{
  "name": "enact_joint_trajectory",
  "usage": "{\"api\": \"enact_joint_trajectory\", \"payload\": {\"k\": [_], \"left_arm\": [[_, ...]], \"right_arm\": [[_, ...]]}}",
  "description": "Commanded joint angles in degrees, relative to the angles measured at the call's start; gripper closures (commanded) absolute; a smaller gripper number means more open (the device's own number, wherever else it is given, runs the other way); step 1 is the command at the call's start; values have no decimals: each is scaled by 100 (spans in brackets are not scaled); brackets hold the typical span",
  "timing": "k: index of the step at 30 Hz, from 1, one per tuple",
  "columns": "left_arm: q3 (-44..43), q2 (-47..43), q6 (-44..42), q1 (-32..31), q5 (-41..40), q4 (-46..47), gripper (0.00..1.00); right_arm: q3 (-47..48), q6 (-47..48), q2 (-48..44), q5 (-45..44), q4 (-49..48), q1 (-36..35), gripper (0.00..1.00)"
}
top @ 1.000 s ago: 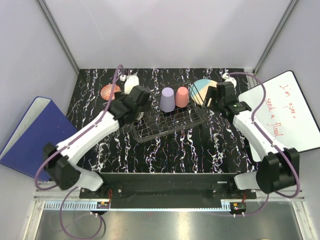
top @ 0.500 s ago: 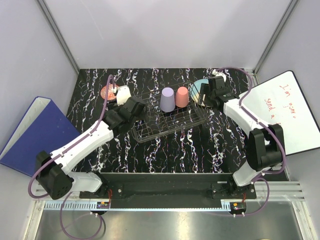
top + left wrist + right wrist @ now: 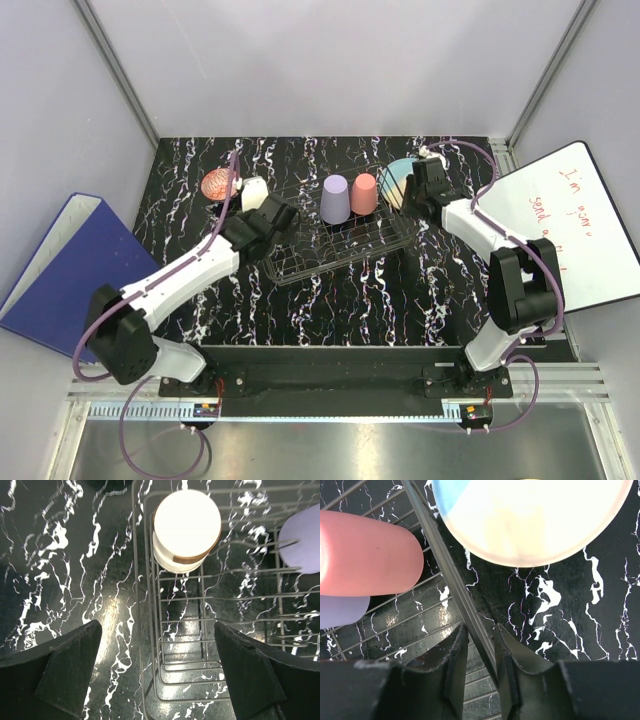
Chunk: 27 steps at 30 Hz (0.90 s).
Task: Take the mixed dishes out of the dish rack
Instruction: Adjust the dish rack at the center of the board.
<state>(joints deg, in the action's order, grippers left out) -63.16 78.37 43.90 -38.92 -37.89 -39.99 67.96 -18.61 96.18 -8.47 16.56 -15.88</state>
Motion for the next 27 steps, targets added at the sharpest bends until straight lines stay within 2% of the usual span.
{"api": "enact_joint_trajectory", "payload": {"k": [1,3,6,7,15,22,23,25,26,27], "left_arm": [[40,222,215,112,334,281,1],[75,337,259,139,405,272,1],[110,416,312,218,431,272,1],[119,442,303,253,431,272,1],[-100,864,-13,551,625,246,2],[-302,733,-66,561,642,220,1],[-320,706,-83,561,651,202,1],[-355,567,-83,552,643,149,1],[-364,496,-92,552,634,140,1],[-364,426,-118,552,616,140,1]], "right_arm": [[-187,-134,-328,117,-267,-38,68],[-274,-134,-354,109,-293,-38,73],[-398,-151,-398,144,-337,-38,96],[-424,-152,-407,135,-337,-47,100],[-837,-336,-741,240,-399,-38,100],[-943,-204,-952,170,-425,-38,100],[-899,-204,-935,179,-416,-38,98],[-777,-187,-838,249,-373,-38,82],[-741,-187,-812,258,-364,-38,70],[-715,-213,-812,258,-364,-47,48]]}}
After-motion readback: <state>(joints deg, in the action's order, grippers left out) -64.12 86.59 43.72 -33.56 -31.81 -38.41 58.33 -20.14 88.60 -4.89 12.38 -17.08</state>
